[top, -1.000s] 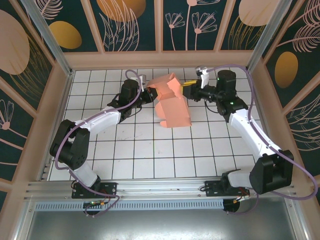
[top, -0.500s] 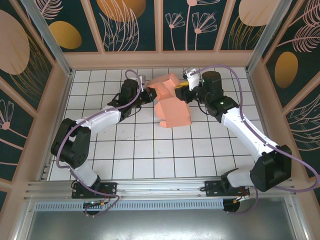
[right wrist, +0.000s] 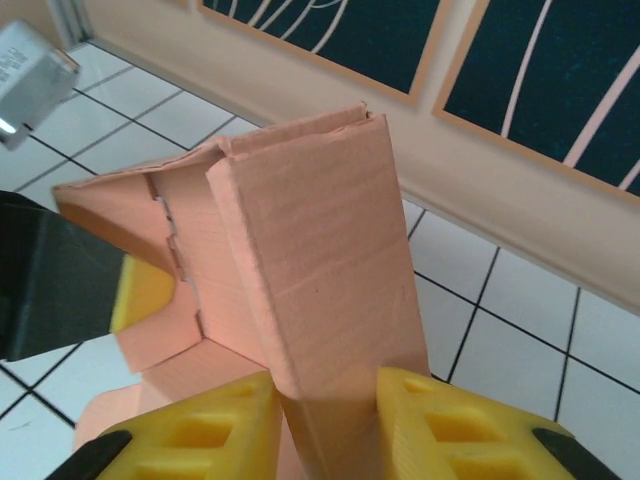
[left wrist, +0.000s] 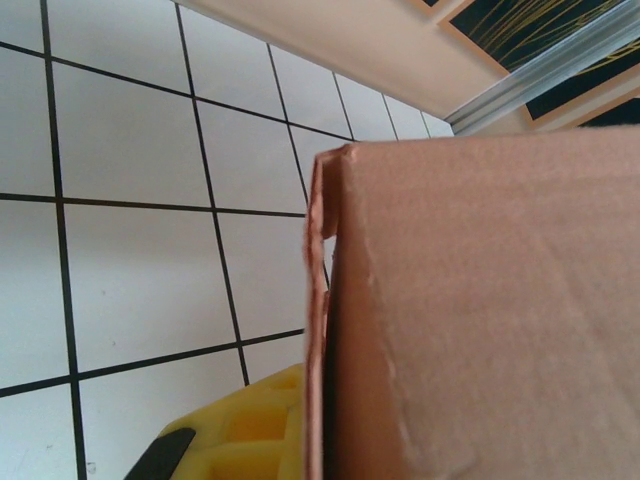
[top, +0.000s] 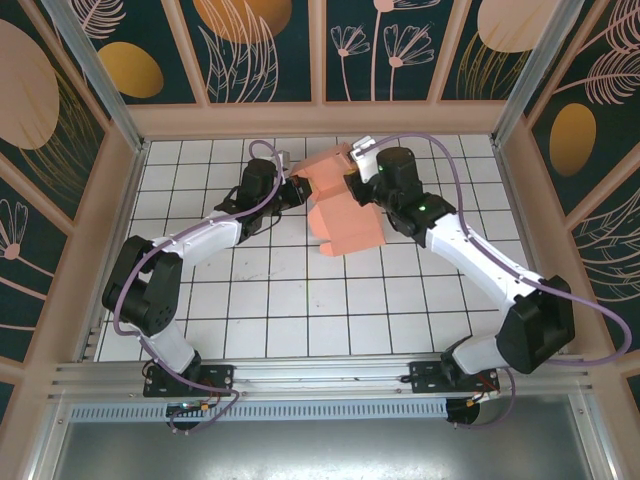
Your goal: Fold the paper box
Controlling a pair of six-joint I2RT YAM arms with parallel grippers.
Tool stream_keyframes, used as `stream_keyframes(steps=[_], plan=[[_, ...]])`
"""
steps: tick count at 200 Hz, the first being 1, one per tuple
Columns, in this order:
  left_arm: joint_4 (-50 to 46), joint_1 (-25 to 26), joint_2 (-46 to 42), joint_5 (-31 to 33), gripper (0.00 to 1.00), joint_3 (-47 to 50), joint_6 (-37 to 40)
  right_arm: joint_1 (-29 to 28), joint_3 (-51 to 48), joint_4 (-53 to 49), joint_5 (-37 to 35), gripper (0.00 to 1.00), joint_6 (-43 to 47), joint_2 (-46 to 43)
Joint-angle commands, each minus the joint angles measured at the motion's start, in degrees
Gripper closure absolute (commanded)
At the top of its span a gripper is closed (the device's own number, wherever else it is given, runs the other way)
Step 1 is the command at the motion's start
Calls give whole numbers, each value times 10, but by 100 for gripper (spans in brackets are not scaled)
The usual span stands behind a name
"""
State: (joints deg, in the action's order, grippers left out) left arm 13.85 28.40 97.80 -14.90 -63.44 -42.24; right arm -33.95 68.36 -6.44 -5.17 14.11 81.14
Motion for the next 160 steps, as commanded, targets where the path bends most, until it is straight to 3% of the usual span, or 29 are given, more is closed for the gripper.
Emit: stream_keyframes(steps=[1,78,100,141,160], plan=[[32,7,-3,-36,100,-22,0,-20,21,-2,-75,72,17,28],[29,7,-6,-38,100,-22,-1,-66,38,19,-245,85,59,83],[29,6,-7,-37,100,-24,-1,-76,35,38,-291,100,76,93],[31,7,-5,-38,100,-24,-2,-85,35,59,-331,100,82,105],[30,7,-3,-39,100,-23,-1,-85,39,62,-337,81,80,110]])
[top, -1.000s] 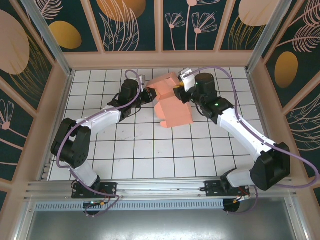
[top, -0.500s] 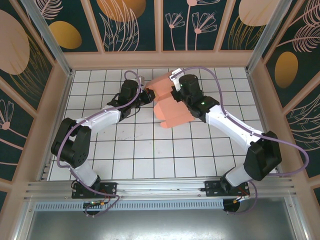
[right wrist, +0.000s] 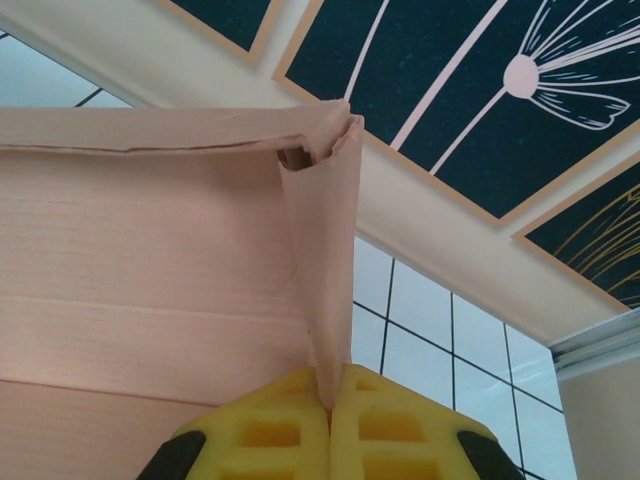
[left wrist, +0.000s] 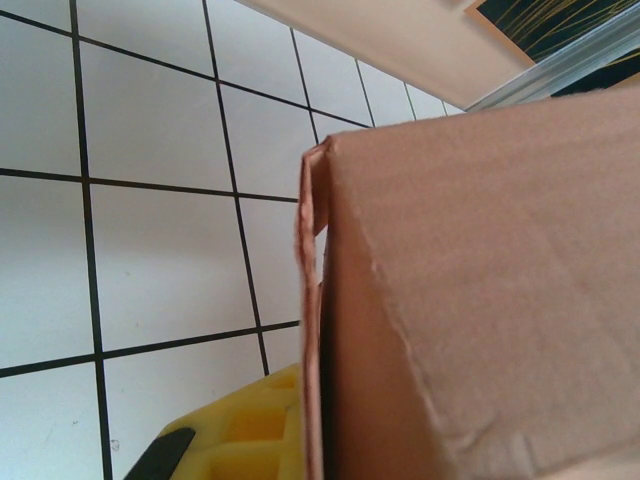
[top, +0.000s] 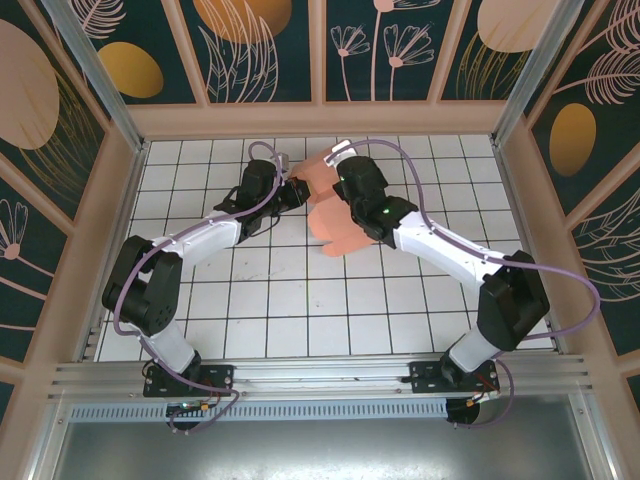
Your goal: Fold the paper box
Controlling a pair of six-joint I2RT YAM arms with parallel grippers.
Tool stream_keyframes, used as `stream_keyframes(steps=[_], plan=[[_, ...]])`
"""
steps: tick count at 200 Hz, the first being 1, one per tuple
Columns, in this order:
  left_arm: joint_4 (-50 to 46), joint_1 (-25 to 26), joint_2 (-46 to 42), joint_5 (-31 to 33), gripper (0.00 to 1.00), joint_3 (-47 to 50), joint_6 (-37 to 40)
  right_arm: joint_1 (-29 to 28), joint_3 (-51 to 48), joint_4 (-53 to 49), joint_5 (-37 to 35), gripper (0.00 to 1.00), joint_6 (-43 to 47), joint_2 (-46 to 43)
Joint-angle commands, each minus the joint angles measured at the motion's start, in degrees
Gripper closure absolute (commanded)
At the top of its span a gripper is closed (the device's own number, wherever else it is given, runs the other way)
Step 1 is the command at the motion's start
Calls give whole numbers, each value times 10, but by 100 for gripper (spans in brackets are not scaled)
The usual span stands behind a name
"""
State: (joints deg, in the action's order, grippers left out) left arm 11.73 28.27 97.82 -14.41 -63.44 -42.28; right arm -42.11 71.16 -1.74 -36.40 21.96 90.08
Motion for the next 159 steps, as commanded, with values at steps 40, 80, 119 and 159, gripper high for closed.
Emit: stream_keyframes(steps=[40,80,119,159], plan=[[52,8,-7,-43,100,-20,1,-3,21,18,-34,77,12,31],[51,8,-11,-42,100,-17,1,-4,28,26,-43,91,20,37],[51,8,-12,-40,100,-15,-4,-14,6,86,-102,100,62,38],[52,8,-10,-37,100,-16,-10,-18,-8,116,-129,100,63,40]])
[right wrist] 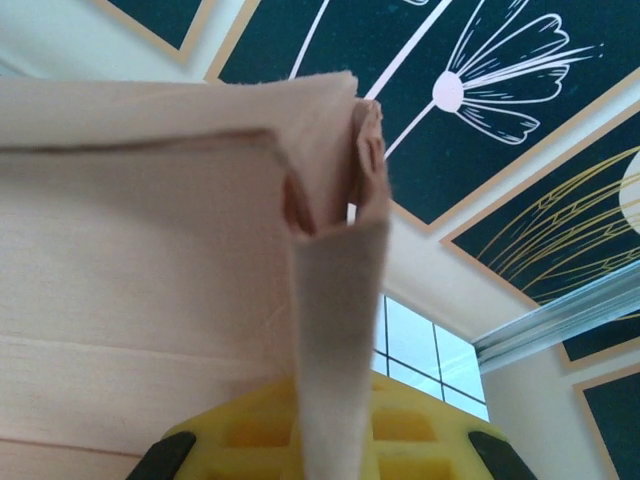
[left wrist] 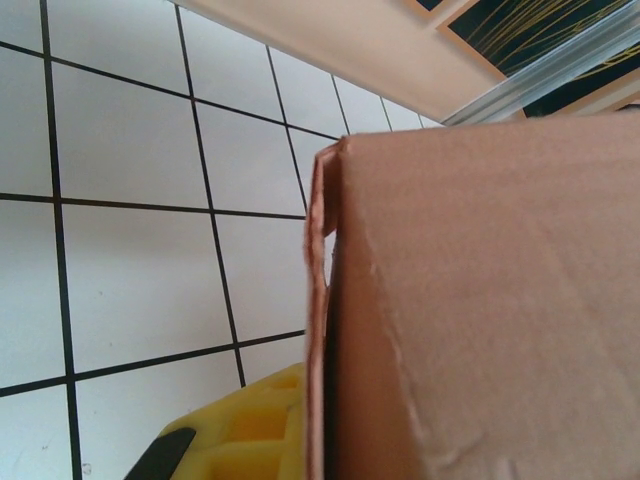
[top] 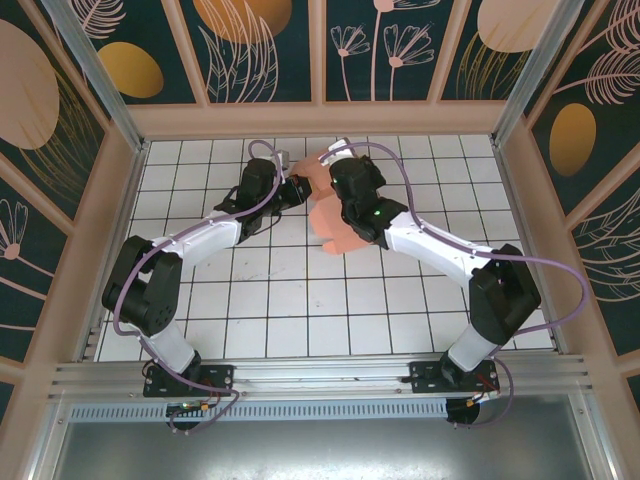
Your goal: Fold the paper box
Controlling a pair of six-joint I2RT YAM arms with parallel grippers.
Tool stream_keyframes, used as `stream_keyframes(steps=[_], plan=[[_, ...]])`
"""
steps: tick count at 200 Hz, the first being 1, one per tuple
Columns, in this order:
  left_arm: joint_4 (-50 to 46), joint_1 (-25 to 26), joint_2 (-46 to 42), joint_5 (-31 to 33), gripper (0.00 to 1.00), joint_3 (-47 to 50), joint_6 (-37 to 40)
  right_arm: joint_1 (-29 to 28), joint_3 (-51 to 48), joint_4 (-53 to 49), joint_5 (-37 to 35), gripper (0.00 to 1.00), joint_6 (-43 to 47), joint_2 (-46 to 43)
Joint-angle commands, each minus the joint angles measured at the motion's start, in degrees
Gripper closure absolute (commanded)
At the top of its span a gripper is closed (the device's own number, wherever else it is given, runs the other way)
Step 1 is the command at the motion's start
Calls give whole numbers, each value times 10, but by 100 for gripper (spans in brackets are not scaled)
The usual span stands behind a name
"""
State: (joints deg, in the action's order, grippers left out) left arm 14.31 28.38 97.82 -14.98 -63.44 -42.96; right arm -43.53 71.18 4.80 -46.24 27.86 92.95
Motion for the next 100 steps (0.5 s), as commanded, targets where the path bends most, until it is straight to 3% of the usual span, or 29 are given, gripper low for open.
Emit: stream_keyframes(steps=[1,7,18,27,67,71,76,100], plan=[[26,7,-10,-31,100,-16,-3,-4,-9,51,-31,100,3,11],[26,7,-9,-30,100,-16,-3,-4,-7,48,-30,100,-7,11],[25,7,-7,-31,100,-18,-4,-5,-6,42,-10,83,-10,8],[24,7,-6,-31,100,-18,-5,-6,-7,48,-13,80,-4,10],[24,7,-3,-33,100,-20,-9,-10,-8,73,-49,83,28,32],[24,7,-3,-32,100,-20,-8,-10,-9,75,-49,85,29,32],[23,7,-3,-32,100,-20,-8,-10,-11,77,-50,100,30,33],[20,7,-4,-30,100,-20,-5,-10,-15,85,-54,100,29,34]])
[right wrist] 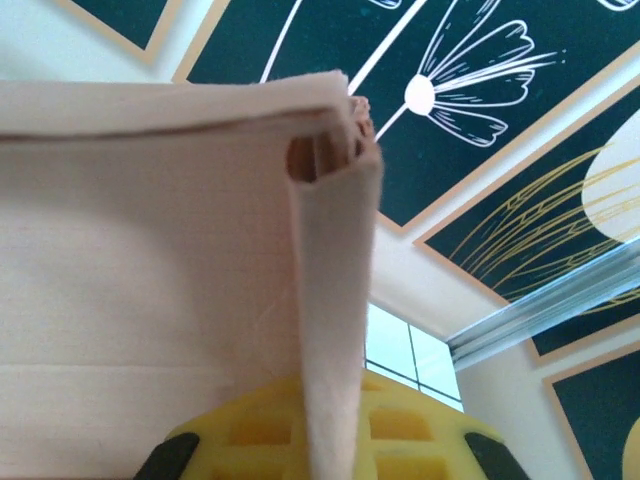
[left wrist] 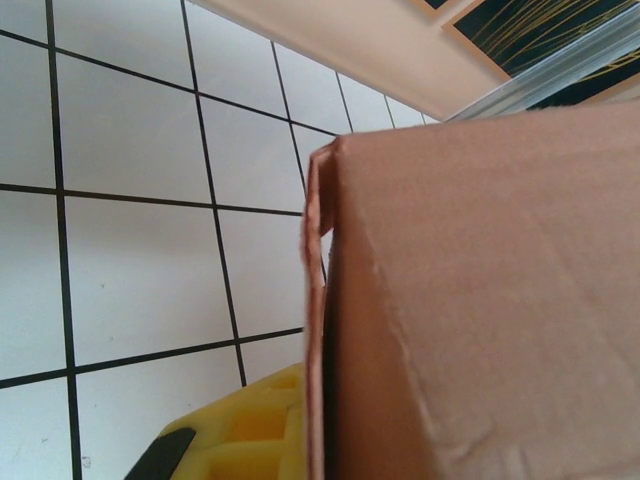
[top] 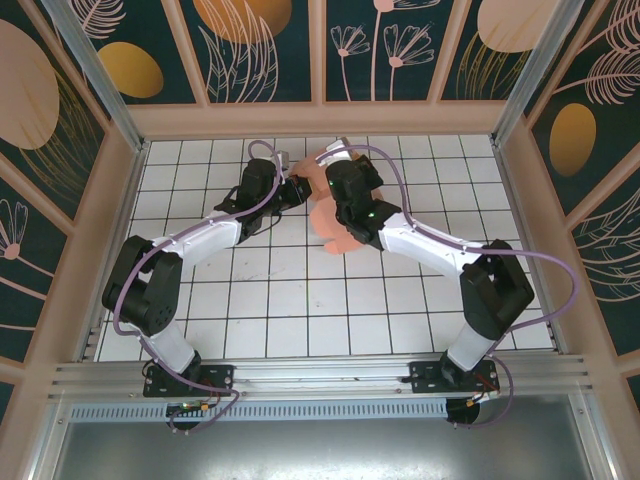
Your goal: Fold the paper box
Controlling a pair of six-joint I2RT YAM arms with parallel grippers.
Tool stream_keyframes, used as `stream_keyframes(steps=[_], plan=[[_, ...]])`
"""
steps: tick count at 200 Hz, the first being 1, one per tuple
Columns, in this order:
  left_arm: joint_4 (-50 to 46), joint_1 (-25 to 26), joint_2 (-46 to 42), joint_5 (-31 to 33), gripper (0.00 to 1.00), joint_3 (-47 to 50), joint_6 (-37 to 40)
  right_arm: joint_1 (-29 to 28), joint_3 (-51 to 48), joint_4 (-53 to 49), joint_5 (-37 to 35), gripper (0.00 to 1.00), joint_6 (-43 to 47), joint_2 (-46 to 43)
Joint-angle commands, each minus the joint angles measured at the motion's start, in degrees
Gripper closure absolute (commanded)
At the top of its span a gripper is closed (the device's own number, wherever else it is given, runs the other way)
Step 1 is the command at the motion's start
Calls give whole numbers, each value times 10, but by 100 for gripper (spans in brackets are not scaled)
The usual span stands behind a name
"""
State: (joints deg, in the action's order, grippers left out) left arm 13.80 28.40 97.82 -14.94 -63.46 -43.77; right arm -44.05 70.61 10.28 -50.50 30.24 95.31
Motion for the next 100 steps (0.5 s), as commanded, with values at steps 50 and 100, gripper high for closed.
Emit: stream_keyframes(steps=[50,100], plan=[[18,7,-2,-22,100,-21,-1,-2,9,-47,87,27,-82,-13],[-20,7,1,15,100,-33,-29,11,-32,-50,191,5,-130,-95]])
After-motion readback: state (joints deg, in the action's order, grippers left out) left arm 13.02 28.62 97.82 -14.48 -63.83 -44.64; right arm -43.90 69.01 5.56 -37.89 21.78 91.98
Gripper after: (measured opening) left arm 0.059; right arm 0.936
